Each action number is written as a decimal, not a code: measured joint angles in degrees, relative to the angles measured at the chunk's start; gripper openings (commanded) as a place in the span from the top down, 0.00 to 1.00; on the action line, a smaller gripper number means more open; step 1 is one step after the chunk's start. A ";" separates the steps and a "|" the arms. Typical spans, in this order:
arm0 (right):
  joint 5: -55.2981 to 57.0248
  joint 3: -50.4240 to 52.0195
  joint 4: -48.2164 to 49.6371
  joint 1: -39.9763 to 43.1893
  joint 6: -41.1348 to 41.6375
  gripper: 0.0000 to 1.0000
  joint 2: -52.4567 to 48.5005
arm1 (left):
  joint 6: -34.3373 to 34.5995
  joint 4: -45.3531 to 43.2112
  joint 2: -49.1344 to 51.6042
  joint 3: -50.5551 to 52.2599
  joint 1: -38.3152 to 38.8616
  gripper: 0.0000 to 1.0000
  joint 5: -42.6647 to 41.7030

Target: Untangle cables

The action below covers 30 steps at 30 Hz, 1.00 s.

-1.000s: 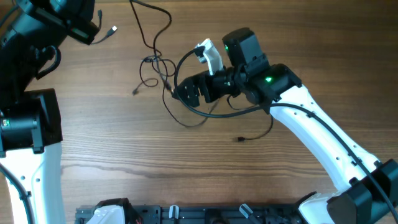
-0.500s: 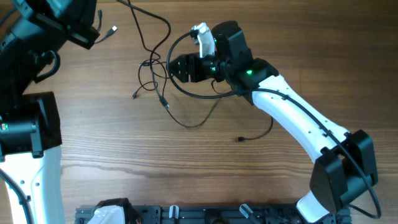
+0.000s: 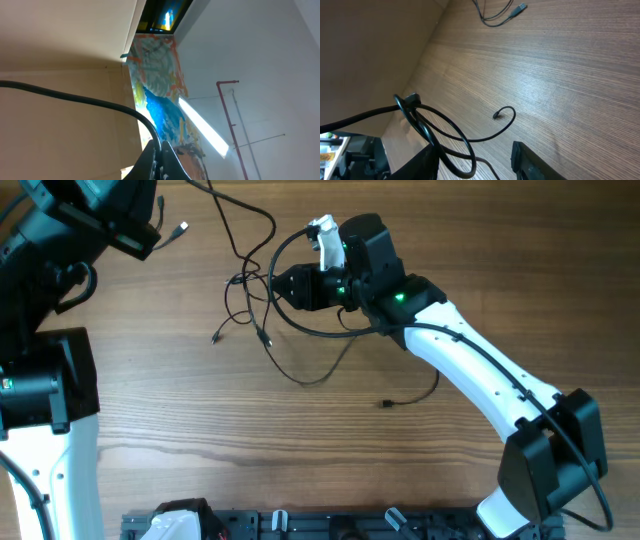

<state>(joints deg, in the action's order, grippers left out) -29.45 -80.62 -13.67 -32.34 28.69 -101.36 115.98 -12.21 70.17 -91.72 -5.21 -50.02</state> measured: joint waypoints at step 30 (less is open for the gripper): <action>39.98 -0.42 -44.11 22.97 23.30 0.96 0.15 | -33.05 79.91 0.04 0.59 -10.97 0.96 34.42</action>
<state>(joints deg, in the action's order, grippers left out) 10.52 -81.03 -57.78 -9.37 51.99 -101.21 82.94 67.70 70.22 -91.13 -16.19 -15.59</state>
